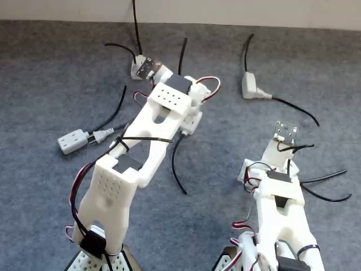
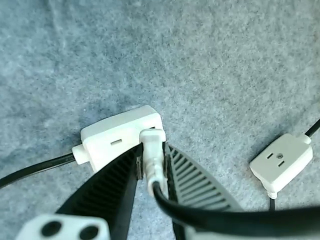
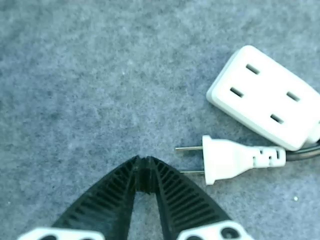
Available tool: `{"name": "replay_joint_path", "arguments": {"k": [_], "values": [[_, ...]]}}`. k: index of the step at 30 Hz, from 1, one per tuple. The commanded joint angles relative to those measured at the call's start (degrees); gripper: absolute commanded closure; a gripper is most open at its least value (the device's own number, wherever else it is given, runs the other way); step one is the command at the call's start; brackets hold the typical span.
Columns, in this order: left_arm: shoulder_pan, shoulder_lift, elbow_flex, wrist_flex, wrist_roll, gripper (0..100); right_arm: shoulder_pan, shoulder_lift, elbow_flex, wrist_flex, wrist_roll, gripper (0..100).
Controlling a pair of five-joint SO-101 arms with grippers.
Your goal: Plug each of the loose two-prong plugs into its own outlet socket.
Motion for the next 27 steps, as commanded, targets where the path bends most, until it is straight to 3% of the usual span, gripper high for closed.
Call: {"name": "replay_joint_path", "arguments": {"k": [1,10,20,27], "values": [[-1.89,0.04,-0.04,4.66,-0.53,99,0.31,-1.19,-0.48,-1.19,-0.70,99.0],[-1.27,0.04,0.04,6.33,-0.62,99,0.31,-1.19,-0.48,-1.19,-0.70,99.0],[-1.01,0.13,0.13,18.55,-0.70,99,0.31,-1.19,-0.48,-1.19,-0.70,99.0],[-0.84,6.20,-1.01,17.32,-3.43,99,0.31,-1.19,-0.48,-1.19,-0.70,99.0]]}}
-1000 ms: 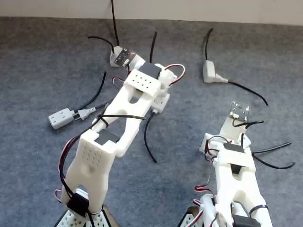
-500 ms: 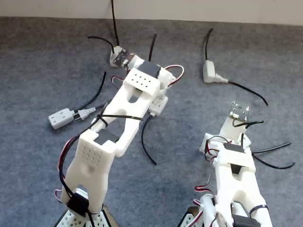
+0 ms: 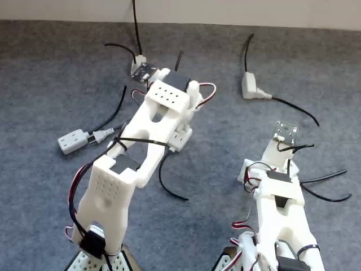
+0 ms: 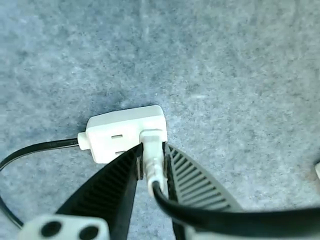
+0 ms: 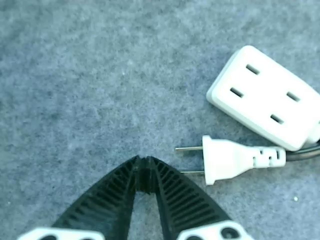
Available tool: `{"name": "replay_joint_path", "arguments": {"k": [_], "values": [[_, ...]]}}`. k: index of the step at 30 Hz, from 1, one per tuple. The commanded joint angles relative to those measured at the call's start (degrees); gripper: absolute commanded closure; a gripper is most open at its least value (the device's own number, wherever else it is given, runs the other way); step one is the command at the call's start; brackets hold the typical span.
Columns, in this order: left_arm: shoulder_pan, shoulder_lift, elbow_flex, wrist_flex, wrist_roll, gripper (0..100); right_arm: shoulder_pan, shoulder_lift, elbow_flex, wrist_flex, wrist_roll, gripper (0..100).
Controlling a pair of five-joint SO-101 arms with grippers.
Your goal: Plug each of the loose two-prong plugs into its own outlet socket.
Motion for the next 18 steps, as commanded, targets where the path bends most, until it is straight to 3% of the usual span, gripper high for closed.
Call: {"name": "replay_joint_path", "arguments": {"k": [1,10,18], "values": [[0.57,5.32,-1.19,1.41,-3.16,99,0.31,-1.19,-0.48,-1.19,-0.70,99.0],[0.48,12.44,-9.98,7.12,-3.69,99,0.31,-1.19,-0.57,-1.19,-0.70,99.0],[-0.75,14.73,-12.35,15.56,-14.33,99,0.31,-1.19,-0.57,-1.19,-0.70,99.0]]}}
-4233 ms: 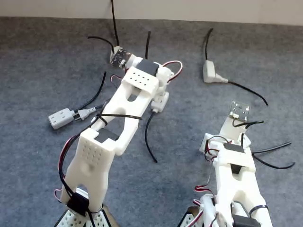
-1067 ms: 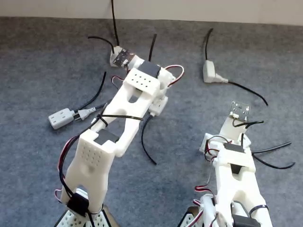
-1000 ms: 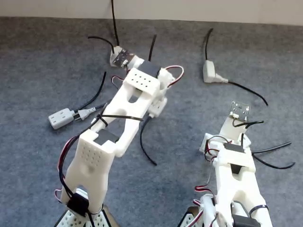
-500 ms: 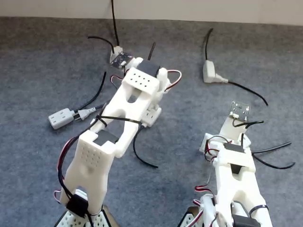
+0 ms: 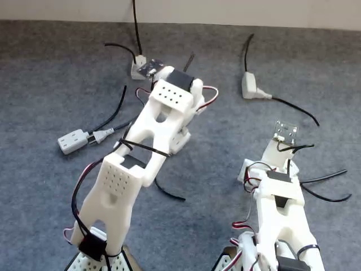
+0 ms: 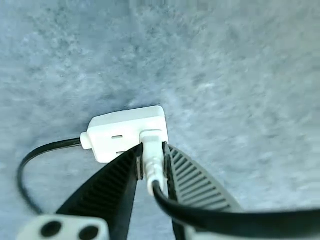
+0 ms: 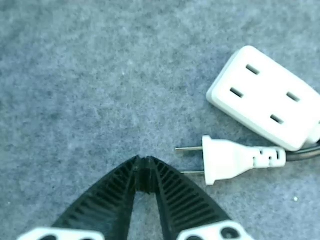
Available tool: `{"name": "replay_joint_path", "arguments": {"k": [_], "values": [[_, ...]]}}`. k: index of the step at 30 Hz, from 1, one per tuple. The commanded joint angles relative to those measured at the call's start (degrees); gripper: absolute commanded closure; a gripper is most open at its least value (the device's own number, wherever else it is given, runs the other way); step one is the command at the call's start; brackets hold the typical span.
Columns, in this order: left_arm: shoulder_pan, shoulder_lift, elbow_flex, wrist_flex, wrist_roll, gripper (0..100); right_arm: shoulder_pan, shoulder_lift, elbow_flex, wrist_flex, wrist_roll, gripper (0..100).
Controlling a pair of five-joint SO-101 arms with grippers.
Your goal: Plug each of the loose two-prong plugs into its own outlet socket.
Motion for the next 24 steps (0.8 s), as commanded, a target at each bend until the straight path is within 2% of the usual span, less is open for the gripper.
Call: {"name": "replay_joint_path", "arguments": {"k": [1,8,12,24], "values": [[-1.45,3.03,2.95,4.66,-5.54,99,0.31,-1.19,-0.57,-1.19,-0.70,99.0],[-2.77,5.05,4.09,4.75,-10.11,99,0.31,-1.19,-0.57,-1.19,-0.70,99.0],[-2.86,5.67,4.35,4.84,-18.11,99,0.31,-1.19,-0.57,-1.19,-0.70,99.0],[-2.86,5.41,10.68,5.19,-32.97,99,0.31,-1.19,-0.57,-1.19,-0.70,99.0]]}}
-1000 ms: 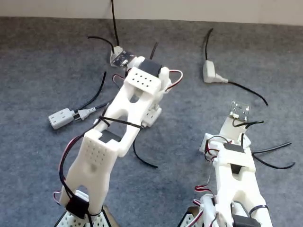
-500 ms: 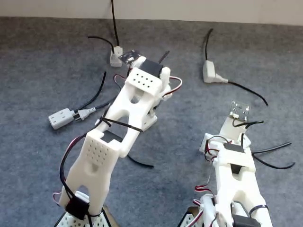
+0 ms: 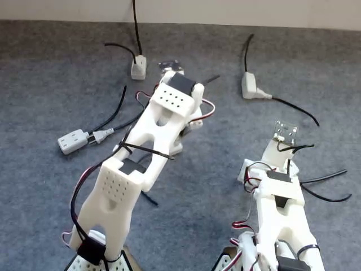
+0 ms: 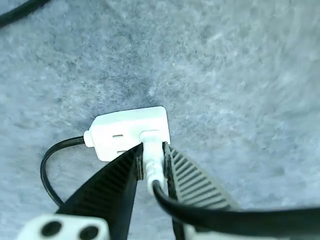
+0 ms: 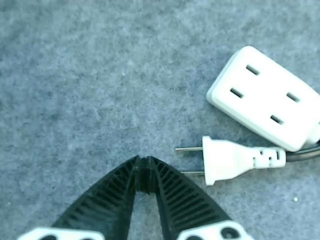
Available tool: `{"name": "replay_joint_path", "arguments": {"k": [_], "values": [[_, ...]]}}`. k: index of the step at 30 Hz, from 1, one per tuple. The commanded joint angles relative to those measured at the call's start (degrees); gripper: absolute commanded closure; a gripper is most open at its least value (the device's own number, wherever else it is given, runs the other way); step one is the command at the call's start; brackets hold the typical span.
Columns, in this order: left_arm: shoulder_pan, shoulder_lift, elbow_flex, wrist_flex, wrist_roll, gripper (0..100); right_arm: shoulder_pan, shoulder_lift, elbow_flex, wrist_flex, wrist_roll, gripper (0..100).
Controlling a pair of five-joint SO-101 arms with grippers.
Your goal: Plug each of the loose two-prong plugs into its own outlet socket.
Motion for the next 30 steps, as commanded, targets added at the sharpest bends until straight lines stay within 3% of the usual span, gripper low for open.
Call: {"name": "replay_joint_path", "arguments": {"k": [1,11,28,30], "values": [[-1.27,3.82,5.41,2.46,-5.45,99,0.31,-1.19,-0.57,-1.19,-0.70,99.0],[-1.36,3.56,5.14,2.46,-18.64,99,0.31,-1.19,-0.57,-1.19,-0.70,99.0],[-1.89,3.21,5.58,2.46,-19.60,99,0.31,-1.19,-0.66,-1.19,-0.70,99.0],[-2.95,1.98,4.35,2.46,-22.86,99,0.31,-1.19,-0.66,-1.19,-0.70,99.0]]}}
